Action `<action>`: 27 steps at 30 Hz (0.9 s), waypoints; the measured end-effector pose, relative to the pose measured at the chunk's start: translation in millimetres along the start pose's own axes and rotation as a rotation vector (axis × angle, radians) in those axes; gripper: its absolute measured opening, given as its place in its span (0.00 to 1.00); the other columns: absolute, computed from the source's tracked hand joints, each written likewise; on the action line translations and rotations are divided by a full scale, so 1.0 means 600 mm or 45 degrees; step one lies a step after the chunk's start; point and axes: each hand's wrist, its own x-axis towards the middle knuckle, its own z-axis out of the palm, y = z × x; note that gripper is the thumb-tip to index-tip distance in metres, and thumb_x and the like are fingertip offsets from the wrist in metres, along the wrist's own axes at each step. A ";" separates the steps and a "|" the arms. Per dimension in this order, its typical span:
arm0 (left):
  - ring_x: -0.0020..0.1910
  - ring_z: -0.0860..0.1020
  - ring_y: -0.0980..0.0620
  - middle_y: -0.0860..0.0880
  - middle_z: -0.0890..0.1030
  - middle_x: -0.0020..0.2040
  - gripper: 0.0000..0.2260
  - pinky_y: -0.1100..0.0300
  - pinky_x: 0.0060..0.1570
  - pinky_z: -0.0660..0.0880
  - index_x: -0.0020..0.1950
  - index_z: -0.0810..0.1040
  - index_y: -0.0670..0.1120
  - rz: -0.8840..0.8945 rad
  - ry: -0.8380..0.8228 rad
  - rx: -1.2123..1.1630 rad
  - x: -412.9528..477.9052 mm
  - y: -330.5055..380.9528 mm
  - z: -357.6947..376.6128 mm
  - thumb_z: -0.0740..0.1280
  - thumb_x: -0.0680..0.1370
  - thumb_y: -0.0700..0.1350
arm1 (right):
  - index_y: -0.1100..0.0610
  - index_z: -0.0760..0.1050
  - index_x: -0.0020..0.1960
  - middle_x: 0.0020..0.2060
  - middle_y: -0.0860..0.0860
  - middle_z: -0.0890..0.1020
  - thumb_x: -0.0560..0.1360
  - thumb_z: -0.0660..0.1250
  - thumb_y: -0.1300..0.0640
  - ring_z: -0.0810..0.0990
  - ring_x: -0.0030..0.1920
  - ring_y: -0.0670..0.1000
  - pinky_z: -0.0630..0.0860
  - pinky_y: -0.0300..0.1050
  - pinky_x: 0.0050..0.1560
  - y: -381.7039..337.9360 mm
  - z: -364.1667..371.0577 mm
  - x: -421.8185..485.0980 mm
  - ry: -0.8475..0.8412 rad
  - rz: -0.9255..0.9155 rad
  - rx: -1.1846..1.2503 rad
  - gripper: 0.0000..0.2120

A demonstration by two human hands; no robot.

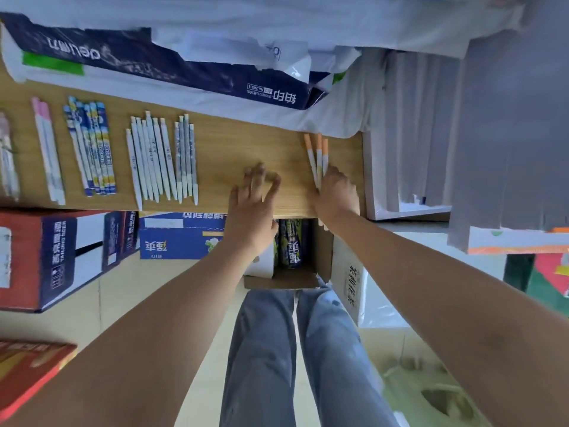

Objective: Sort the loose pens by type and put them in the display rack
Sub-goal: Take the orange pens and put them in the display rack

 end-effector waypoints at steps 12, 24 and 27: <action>0.36 0.77 0.52 0.47 0.79 0.43 0.14 0.61 0.37 0.73 0.55 0.73 0.43 0.031 -0.331 -1.497 -0.052 0.081 -0.220 0.55 0.83 0.52 | 0.60 0.73 0.49 0.40 0.55 0.81 0.78 0.65 0.58 0.85 0.38 0.53 0.81 0.57 0.50 -0.052 -0.176 -0.094 -0.107 -0.050 1.256 0.05; 0.38 0.70 0.53 0.51 0.71 0.38 0.11 0.55 0.39 0.66 0.46 0.66 0.47 0.434 -0.009 -0.726 -0.144 0.258 -0.488 0.55 0.83 0.53 | 0.56 0.69 0.37 0.25 0.50 0.66 0.76 0.69 0.56 0.62 0.22 0.45 0.59 0.37 0.22 0.002 -0.489 -0.259 0.129 -0.196 1.790 0.12; 0.42 0.74 0.50 0.48 0.74 0.42 0.10 0.54 0.41 0.69 0.52 0.68 0.46 0.533 -0.005 -0.596 -0.142 0.343 -0.517 0.57 0.82 0.53 | 0.59 0.68 0.35 0.24 0.51 0.69 0.77 0.66 0.63 0.65 0.21 0.46 0.63 0.37 0.22 0.070 -0.546 -0.273 0.296 -0.189 1.838 0.13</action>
